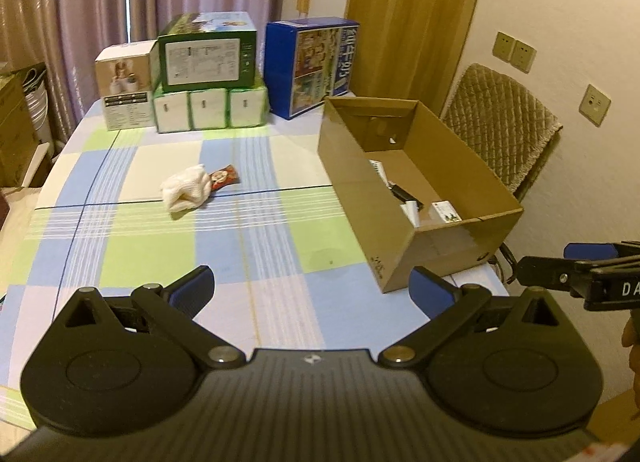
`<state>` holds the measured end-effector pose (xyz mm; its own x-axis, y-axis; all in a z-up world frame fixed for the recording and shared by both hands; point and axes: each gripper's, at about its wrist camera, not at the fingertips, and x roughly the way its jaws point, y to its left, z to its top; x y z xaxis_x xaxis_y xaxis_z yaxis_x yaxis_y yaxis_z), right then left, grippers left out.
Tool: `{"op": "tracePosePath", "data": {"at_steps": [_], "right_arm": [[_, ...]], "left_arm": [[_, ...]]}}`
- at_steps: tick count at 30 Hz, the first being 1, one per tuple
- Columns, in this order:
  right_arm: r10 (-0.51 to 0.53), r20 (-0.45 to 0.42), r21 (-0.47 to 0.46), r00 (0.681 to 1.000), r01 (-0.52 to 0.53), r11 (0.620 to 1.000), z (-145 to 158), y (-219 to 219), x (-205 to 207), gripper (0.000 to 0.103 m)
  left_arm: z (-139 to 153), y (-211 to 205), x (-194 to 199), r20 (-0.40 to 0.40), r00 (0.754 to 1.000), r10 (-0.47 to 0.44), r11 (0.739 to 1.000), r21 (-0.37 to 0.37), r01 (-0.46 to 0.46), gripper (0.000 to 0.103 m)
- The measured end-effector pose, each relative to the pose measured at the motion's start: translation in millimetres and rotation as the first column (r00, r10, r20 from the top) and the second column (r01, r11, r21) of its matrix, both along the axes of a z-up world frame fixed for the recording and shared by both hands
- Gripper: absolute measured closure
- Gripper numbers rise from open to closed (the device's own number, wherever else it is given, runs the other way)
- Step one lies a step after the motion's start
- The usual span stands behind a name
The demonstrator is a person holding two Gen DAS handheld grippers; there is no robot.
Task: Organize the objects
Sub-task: 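Move both tools back from the box toward the white towel and red candy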
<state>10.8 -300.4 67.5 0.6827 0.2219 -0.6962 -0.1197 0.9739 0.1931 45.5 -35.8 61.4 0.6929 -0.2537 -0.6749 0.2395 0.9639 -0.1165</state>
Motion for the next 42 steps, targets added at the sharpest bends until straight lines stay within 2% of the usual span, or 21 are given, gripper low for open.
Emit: {"op": "tracePosePath", "data": {"at_steps": [15,21,28,33,35,40,42], "right_arm": [[0.054,-0.001,-0.006,0.999,-0.054,0.999,-4,33,12,0.002],[0.108,0.048,0.006,0.993,-0.109,0.994,-1,53,19,0.002],[0.188,0.100,0.006,0.977,-0.189,0.982,-3,92,45,0.002],[0.248,0.072,0.007,0.966,-0.250,0.968,-21,122,77,0.002],[0.264,0.057,-0.001,0.963,-0.265,0.964,-33,134,93,0.007],[0.252,0.026,0.002,0.967,-0.252,0.968,-69,151,138,0.030],[0.237,0.016,-0.010,0.971,-0.237,0.971,-86,157,160,0.034]], "left_arm": [[-9,33,6,-0.013,0.998,0.058,0.998,-0.008,-0.058,0.001],[-12,58,16,-0.001,0.995,0.103,0.995,0.008,-0.103,0.001],[-20,105,45,-0.002,0.985,0.175,0.984,0.031,-0.175,0.001],[-35,133,76,-0.021,0.976,0.215,0.975,0.062,-0.213,0.001],[-44,141,92,-0.028,0.974,0.223,0.972,0.076,-0.221,0.001],[-68,151,133,-0.050,0.970,0.240,0.968,0.086,-0.235,0.002],[-79,150,151,-0.047,0.970,0.238,0.968,0.092,-0.233,0.002]]}}
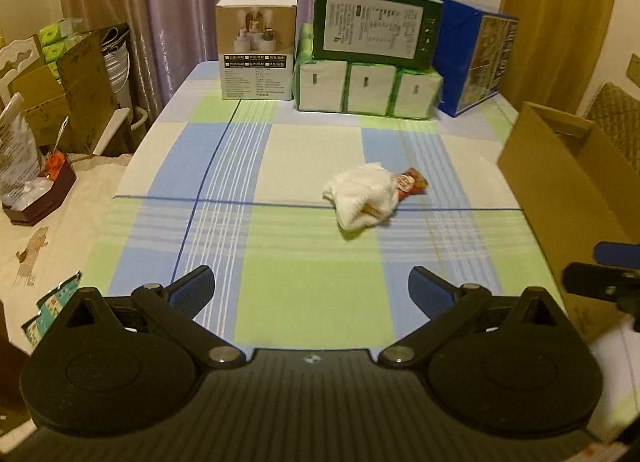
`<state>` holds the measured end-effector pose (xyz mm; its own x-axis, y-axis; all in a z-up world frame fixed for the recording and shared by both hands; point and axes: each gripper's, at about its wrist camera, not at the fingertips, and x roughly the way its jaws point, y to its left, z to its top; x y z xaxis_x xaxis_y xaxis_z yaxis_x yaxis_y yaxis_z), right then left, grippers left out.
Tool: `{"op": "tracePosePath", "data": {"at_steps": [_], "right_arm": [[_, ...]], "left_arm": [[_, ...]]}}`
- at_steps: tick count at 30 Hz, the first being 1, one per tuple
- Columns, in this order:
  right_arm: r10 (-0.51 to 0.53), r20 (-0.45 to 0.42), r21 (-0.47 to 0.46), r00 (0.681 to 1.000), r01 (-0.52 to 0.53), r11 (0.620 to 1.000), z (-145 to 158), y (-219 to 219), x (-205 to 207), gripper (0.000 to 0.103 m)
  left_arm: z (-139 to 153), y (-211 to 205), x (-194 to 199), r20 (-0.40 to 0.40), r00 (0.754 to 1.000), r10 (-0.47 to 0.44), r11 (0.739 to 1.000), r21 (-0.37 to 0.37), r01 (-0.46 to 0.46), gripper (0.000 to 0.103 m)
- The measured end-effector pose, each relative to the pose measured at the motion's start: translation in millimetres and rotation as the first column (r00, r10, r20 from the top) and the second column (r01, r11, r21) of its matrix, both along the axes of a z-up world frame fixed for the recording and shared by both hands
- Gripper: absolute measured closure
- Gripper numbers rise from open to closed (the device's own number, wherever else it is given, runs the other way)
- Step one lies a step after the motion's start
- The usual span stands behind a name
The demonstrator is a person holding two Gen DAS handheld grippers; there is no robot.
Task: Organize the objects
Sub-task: 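Move both tools back from the box toward the white towel and red candy, then grasp the white towel with the left gripper while right grasps the red candy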
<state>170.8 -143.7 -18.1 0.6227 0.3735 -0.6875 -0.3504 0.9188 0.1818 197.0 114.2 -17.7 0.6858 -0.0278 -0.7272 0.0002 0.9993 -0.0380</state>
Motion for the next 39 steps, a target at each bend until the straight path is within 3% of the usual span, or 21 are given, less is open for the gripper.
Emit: {"op": "tracePosePath", "data": {"at_steps": [4,6,12,16,19,25,27,28,30,32,34,39], "right_arm": [[0.012,-0.009,-0.024,1.000,-0.012,1.000,-32,12,39,0.043],[0.035,-0.010,-0.030,0.999,-0.036,0.999,-47,18,54,0.046],[0.043,0.010,-0.070,0.999,-0.042,0.997,-87,26,93,0.047],[0.022,0.020,-0.083,1.000,-0.020,0.996,-101,21,110,0.047],[0.011,0.025,-0.091,1.000,-0.009,0.996,-108,16,119,0.047],[0.001,0.043,-0.087,0.999,0.003,0.996,-110,15,135,0.047],[-0.001,0.039,-0.079,0.999,0.004,0.997,-112,17,139,0.047],[-0.001,0.040,-0.073,0.999,0.003,0.997,-113,17,141,0.047],[0.008,0.042,-0.066,0.999,-0.006,0.998,-115,20,145,0.046],[0.019,0.044,-0.058,0.999,-0.016,0.998,-116,24,149,0.044],[0.031,0.052,-0.048,0.998,-0.028,0.998,-116,30,151,0.040],[0.059,0.066,-0.037,0.996,-0.057,0.998,-118,48,158,0.040]], "left_arm": [[-25,-4,37,-0.001,1.000,-0.027,1.000,0.001,0.027,0.003],[-36,-4,52,0.015,0.998,-0.060,0.998,-0.035,0.061,0.003],[-69,-15,91,0.028,0.992,-0.122,0.992,-0.027,0.123,0.009],[-80,-21,109,0.037,0.990,-0.135,0.987,-0.087,0.138,0.011],[-87,-28,124,0.038,0.987,-0.159,0.983,-0.083,0.162,0.013],[-95,-43,153,0.048,0.975,-0.219,0.974,-0.051,0.221,0.031],[-99,-47,155,0.030,0.971,-0.237,0.972,0.007,0.237,0.046],[-100,-47,154,0.029,0.970,-0.242,0.970,0.016,0.241,0.048],[-98,-39,153,0.030,0.974,-0.225,0.974,-0.001,0.225,0.063],[-93,-28,152,0.045,0.985,-0.168,0.986,-0.002,0.168,0.067],[-89,-19,151,0.064,0.991,-0.118,0.993,0.032,0.116,0.069],[-85,7,151,0.076,0.996,-0.041,0.999,0.016,0.040,0.069]]}}
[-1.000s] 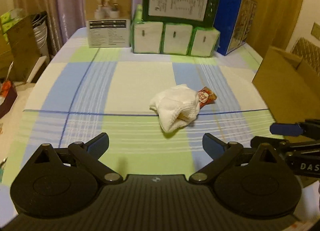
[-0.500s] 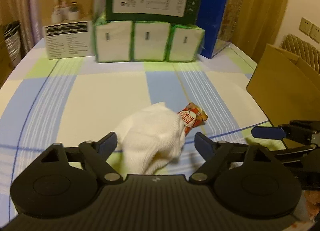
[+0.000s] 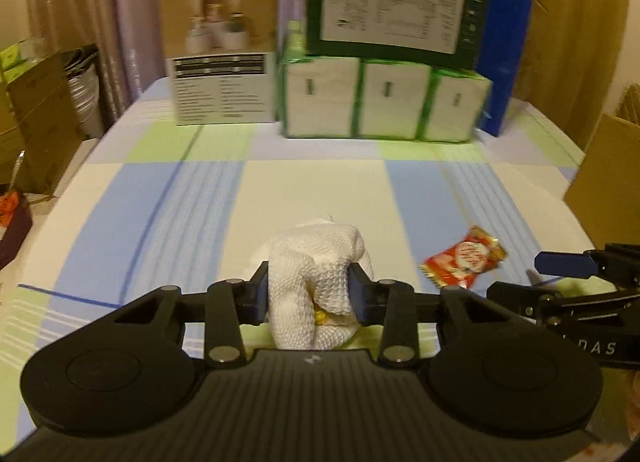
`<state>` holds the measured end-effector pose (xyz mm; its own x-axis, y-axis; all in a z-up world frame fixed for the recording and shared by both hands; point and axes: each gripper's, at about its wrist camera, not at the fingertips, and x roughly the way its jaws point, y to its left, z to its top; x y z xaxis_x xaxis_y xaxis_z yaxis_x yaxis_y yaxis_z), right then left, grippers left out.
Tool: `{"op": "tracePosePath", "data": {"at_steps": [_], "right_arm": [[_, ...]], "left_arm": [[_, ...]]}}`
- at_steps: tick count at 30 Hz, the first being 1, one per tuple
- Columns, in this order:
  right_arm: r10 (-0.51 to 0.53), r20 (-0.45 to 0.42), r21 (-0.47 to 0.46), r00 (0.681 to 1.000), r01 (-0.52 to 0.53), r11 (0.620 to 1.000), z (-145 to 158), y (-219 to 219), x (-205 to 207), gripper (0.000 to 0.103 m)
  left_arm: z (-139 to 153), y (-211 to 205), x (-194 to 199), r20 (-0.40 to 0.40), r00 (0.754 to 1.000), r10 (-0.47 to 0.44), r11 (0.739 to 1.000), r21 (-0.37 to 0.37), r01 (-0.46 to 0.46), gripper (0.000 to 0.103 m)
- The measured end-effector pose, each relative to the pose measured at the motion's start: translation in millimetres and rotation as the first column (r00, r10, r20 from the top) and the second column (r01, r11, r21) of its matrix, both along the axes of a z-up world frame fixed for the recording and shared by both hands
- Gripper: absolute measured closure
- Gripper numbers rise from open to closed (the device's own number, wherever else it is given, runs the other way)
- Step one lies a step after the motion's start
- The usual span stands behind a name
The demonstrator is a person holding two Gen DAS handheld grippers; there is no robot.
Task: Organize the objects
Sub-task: 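Grasp the white towel with the left gripper while right grasps the red candy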
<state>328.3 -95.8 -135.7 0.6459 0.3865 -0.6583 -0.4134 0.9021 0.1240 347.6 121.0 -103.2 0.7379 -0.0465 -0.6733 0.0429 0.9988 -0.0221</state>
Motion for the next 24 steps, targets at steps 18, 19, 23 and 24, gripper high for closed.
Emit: {"op": "tracePosePath", "data": {"at_steps": [18,19,23,24], "right_arm": [[0.004,0.051,-0.062,0.999,-0.001,0.998,-20,47,24,0.040],[0.011,0.061,-0.078,0.998,-0.007,0.997,-21,48,23,0.041],[0.012,0.087,-0.097,0.996,-0.004,0.995,-23,45,21,0.055],[0.011,0.092,-0.098,0.996,-0.002,0.995,-23,43,21,0.064]], "left_arm": [[-10,13,-3,-0.004,1.000,0.016,0.997,-0.071,-0.017,0.052],[-10,11,-3,0.003,1.000,0.010,0.998,-0.057,-0.010,0.051],[-10,5,-4,0.043,0.999,-0.007,0.999,-0.037,0.009,0.032],[-10,4,-5,0.063,0.998,-0.011,0.999,-0.034,0.013,0.030]]}}
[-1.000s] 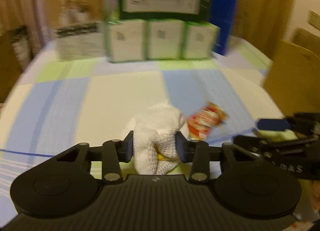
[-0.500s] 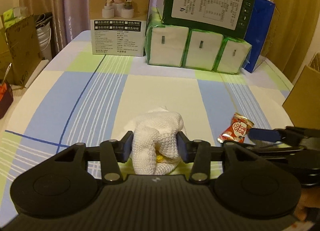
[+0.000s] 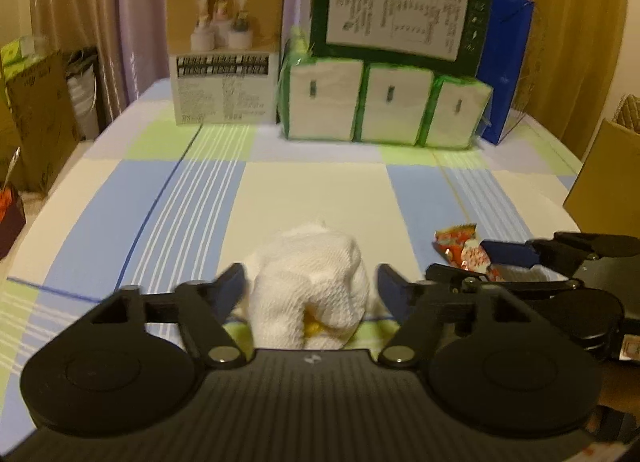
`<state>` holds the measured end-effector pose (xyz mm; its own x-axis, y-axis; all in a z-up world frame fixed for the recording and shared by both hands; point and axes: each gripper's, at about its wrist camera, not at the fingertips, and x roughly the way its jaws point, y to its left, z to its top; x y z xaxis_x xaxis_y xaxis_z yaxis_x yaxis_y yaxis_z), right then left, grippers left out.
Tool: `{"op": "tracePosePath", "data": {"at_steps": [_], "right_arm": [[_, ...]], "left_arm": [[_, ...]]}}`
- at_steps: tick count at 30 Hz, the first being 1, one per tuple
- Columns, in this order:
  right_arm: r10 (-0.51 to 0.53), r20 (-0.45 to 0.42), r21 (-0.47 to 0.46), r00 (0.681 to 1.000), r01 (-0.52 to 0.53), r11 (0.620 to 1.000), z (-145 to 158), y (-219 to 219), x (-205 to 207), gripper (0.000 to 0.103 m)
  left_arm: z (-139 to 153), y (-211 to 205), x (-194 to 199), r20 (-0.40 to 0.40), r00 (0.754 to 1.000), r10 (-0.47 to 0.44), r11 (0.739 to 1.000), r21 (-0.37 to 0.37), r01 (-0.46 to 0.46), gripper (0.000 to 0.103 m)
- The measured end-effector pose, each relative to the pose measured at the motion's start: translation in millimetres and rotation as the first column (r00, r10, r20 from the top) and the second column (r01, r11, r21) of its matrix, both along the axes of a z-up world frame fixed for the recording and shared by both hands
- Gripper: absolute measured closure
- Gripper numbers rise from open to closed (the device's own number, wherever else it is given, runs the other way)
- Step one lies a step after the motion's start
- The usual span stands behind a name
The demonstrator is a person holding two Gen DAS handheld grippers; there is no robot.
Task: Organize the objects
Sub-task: 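Grasp the white towel with the left gripper while right grasps the red candy, then carry the towel and candy to the cardboard box with both grippers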
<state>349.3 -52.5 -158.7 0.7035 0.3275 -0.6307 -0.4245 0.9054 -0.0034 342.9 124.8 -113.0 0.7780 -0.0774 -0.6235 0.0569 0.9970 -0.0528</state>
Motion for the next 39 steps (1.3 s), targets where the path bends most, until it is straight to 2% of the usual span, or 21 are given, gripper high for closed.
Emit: {"op": "tracePosePath", "data": {"at_steps": [1,7,14,17,18,20,30,39], "right_arm": [[-0.001,0.006,0.000,1.000,0.001,1.000,0,-1,0,0.073],[-0.017,0.005,0.004,1.000,0.017,1.000,2,-7,-2,0.078],[-0.043,-0.008,0.009,0.999,0.043,0.999,5,-17,-3,0.079],[-0.071,-0.018,0.023,0.997,0.071,0.997,11,-25,-6,0.080],[-0.072,-0.015,0.025,0.997,0.072,0.997,14,-27,-7,0.080],[-0.077,-0.005,0.029,0.997,0.077,0.997,20,-31,-11,0.080],[-0.127,-0.023,0.051,0.992,0.128,0.990,58,-54,-64,0.080],[-0.179,-0.048,0.087,0.983,0.183,0.979,109,-84,-147,0.080]], "left_arm": [[0,-2,0,0.010,1.000,-0.004,1.000,0.003,0.004,0.030],[-7,-16,4,-0.020,1.000,-0.021,0.992,0.123,0.023,0.034],[-12,-19,4,-0.027,0.999,-0.040,0.983,0.180,0.044,0.059],[-3,-20,3,-0.039,0.999,-0.029,0.986,0.163,0.034,0.073],[1,-20,1,-0.036,0.999,-0.027,0.989,0.146,0.032,0.074],[8,-21,-4,-0.017,0.999,-0.030,0.994,0.109,0.031,0.074],[37,-43,-39,-0.018,0.998,-0.063,0.994,0.090,0.064,0.074],[77,-67,-118,-0.047,0.998,-0.041,0.998,0.037,0.043,0.074]]}}
